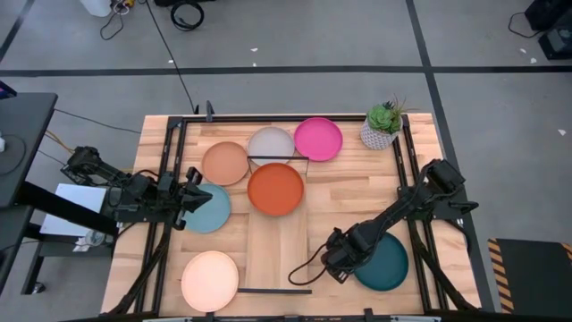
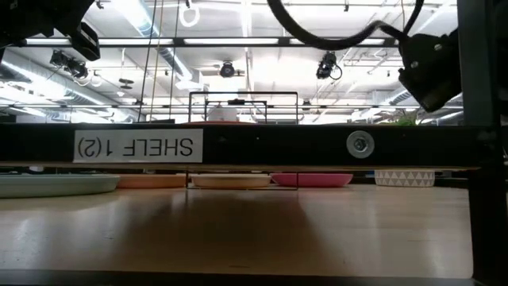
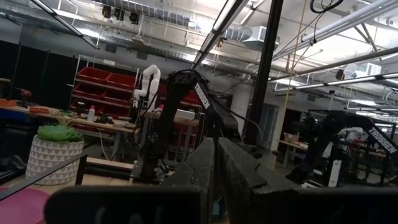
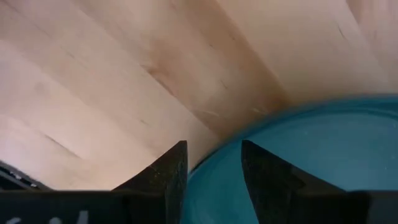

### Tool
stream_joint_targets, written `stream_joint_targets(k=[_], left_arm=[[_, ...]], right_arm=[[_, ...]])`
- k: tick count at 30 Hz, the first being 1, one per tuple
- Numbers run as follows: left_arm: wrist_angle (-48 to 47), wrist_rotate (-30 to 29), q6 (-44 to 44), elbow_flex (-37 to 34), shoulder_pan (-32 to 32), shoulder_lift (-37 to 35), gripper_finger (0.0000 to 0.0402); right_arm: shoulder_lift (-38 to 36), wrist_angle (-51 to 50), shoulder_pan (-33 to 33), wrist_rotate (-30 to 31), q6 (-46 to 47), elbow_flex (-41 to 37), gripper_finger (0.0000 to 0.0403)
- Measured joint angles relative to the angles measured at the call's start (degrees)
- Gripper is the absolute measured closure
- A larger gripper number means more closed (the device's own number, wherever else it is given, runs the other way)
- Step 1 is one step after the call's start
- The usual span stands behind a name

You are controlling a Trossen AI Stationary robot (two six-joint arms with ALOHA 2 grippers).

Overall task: Place and stack plates onto a shelf
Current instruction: Stack the dark green plate on top of the orange plate

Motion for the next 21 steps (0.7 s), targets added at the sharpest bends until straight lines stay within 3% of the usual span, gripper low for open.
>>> stream_joint_targets(k=[4, 13, 17, 21], left_arm=[[0.0, 0.0, 0.0, 0.0, 0.0, 0.0, 0.0374], [0.0, 0.0, 0.0, 0.0, 0.0, 0.0, 0.0374], [0.0, 0.0, 0.0, 0.0, 0.0, 0.0, 0.0374], [-0.1, 0.0, 0.0, 0.0, 0.0, 0.0, 0.0374]], right_arm=[[0.6, -0.4, -0.2, 1.1, -1.6, 0.0, 0.0267], [0.5, -0.8, -0.1, 0.9, -5.1, 0.1, 0.0384], [0.4, -4.5, -0.2, 2.1, -9.8, 1.8, 0.0389], [0.4, -14.6, -0.2, 5.9, -16.6, 6.0, 0.0389]])
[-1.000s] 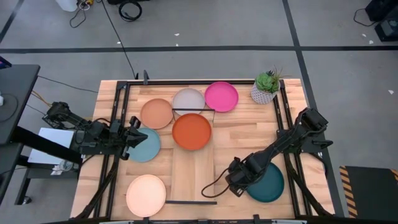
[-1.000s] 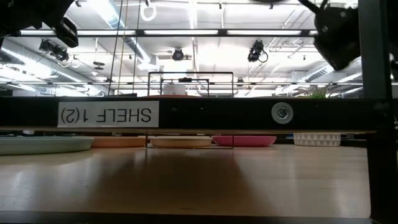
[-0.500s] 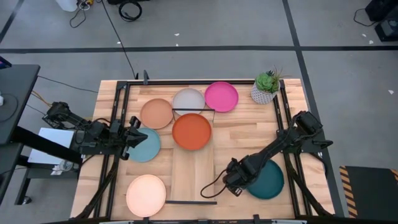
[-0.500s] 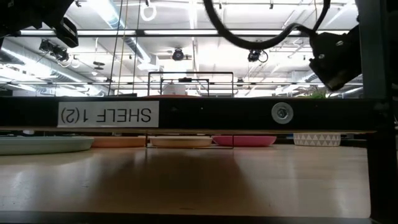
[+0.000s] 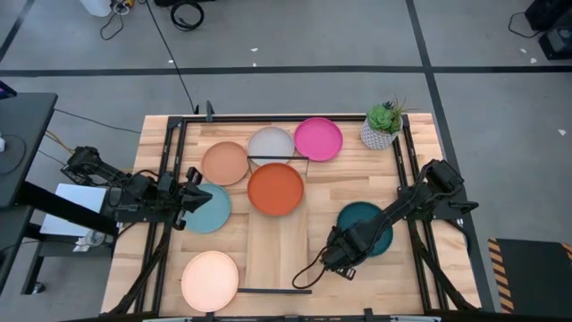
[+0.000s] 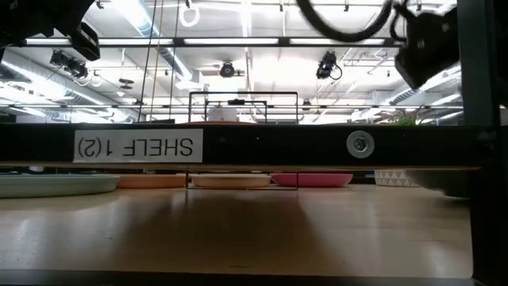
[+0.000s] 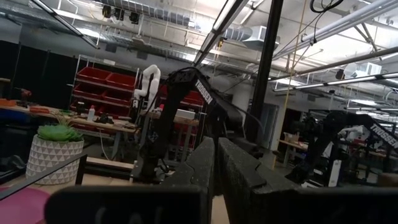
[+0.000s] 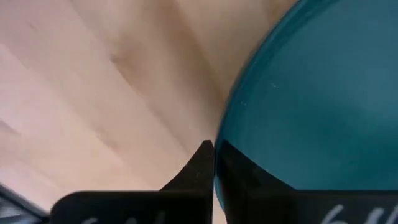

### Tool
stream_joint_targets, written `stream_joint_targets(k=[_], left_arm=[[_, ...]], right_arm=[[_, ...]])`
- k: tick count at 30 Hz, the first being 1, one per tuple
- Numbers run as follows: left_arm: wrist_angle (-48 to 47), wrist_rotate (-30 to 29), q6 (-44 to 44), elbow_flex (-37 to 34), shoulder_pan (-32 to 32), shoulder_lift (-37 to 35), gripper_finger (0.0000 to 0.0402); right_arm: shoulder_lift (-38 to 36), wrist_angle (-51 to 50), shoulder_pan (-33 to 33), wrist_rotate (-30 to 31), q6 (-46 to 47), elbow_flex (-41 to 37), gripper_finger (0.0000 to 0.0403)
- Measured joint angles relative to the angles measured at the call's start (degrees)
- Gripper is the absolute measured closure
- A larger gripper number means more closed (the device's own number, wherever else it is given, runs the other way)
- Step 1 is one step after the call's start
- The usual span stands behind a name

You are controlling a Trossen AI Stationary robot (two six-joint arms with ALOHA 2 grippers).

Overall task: Place and stack plates onto a shelf
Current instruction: Stack the dark green plate on top of the orange plate

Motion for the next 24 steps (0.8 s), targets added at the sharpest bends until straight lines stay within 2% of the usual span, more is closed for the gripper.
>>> stream_joint_targets(k=[5, 13, 24], left_arm=[[0.0, 0.0, 0.0, 0.0, 0.0, 0.0, 0.0374], [0.0, 0.0, 0.0, 0.0, 0.0, 0.0, 0.0374], [0.0, 0.0, 0.0, 0.0, 0.0, 0.0, 0.0374]], right_arm=[[0.0, -10.8, 0.0, 4.5, -11.2, 7.8, 0.039], [0.0, -18.9, 0.0, 10.7, -34.1, 17.1, 0.0389], [0.0, -19.8, -0.6, 25.8, -80.6, 21.3, 0.0385]])
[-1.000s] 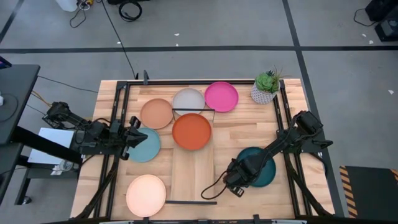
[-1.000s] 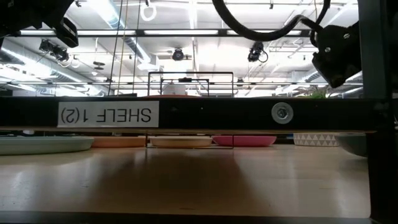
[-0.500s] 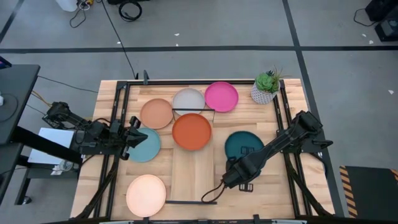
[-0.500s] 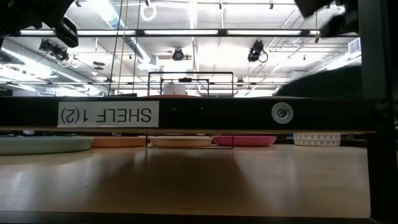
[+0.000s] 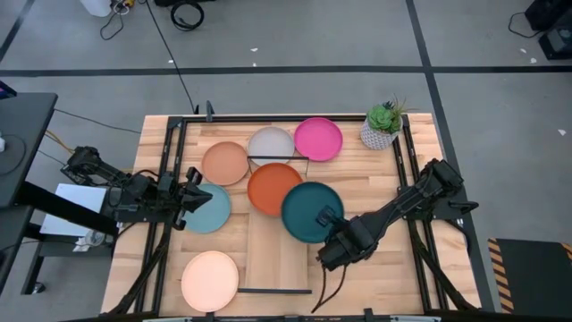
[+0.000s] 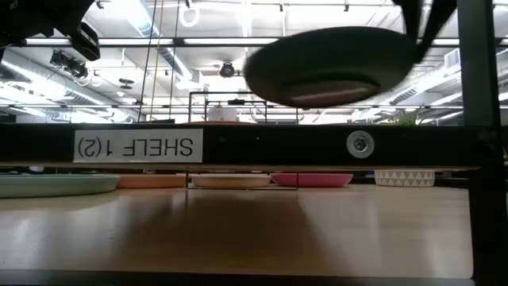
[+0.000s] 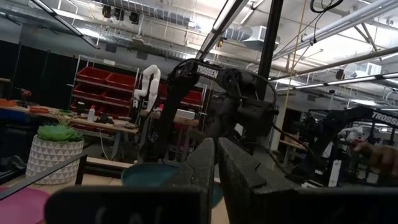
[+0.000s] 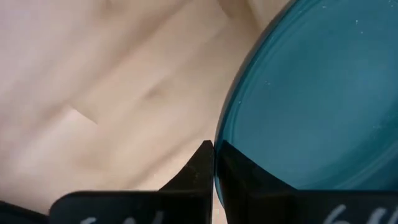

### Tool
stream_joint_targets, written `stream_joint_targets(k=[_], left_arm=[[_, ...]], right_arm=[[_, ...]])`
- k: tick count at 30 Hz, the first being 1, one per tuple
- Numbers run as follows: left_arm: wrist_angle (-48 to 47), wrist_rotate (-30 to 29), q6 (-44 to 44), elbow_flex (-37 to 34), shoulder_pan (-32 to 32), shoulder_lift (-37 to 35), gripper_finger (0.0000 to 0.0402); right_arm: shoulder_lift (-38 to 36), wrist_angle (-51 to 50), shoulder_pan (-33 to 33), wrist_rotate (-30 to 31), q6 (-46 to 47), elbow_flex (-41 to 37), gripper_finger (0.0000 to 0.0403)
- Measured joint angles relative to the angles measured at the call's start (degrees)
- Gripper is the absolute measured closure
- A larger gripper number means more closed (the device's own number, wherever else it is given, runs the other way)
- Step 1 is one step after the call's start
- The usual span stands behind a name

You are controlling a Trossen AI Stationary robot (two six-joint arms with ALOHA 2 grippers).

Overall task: Place and stack plates onto a shelf
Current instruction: Stack the dark green plate on top of the orange plate

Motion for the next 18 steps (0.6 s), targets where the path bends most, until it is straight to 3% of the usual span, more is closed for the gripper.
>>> stream_joint_targets(k=[6, 18], left_arm=[[0.0, 0.0, 0.0, 0.0, 0.0, 0.0, 0.0374], [0.0, 0.0, 0.0, 0.0, 0.0, 0.0, 0.0374]], right_arm=[[0.0, 5.8, -5.8, 1.8, -13.9, 0.0, 0.0385], [0.0, 15.9, -19.0, -3.9, -36.1, -0.3, 0.0385]])
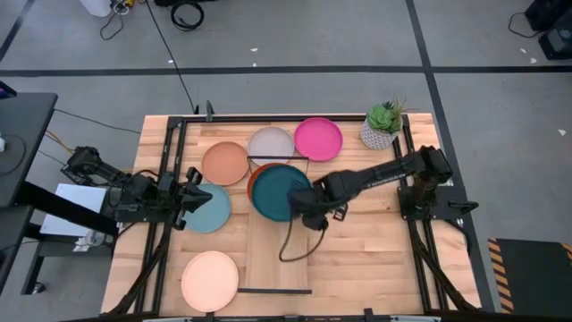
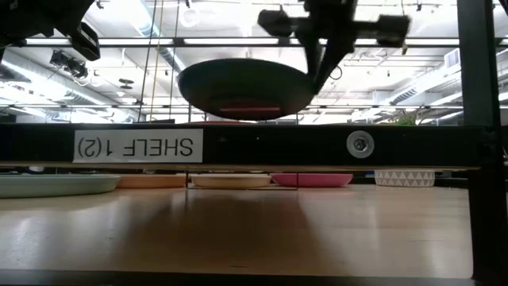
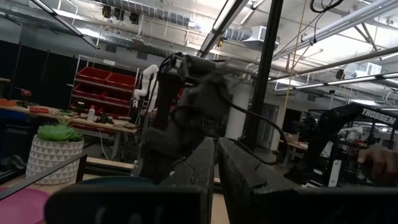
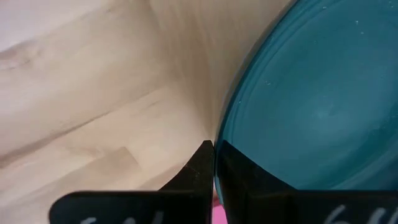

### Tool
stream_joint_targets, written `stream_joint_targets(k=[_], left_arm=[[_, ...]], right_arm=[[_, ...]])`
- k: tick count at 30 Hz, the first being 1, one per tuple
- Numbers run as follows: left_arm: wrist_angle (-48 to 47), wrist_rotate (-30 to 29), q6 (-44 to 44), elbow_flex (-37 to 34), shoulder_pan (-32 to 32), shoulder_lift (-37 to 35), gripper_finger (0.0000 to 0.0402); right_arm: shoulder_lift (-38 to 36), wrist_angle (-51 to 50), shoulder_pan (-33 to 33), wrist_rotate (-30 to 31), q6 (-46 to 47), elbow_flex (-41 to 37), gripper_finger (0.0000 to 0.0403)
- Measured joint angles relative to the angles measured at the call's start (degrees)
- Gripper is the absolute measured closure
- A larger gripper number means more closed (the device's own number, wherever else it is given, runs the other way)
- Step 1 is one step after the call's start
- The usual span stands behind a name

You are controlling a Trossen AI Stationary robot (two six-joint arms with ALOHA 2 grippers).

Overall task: Place and stack plates onto a shelf
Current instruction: Stack the dark green plate on top of the orange plate

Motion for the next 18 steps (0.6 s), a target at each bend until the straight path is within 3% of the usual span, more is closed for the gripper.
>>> stream_joint_targets(k=[8, 13, 18], left_arm=[[0.0, 0.0, 0.0, 0.0, 0.0, 0.0, 0.0374], [0.0, 0.0, 0.0, 0.0, 0.0, 0.0, 0.0374], [0.0, 0.0, 0.0, 0.0, 0.0, 0.0, 0.0374]], right_arm=[[0.2, 11.3, -5.8, -8.0, -3.8, -3.5, 0.0385], [0.2, 17.6, -7.2, -7.7, -4.2, -9.0, 0.0384], [0.3, 22.7, -7.9, -8.6, 1.1, -11.3, 0.0372]])
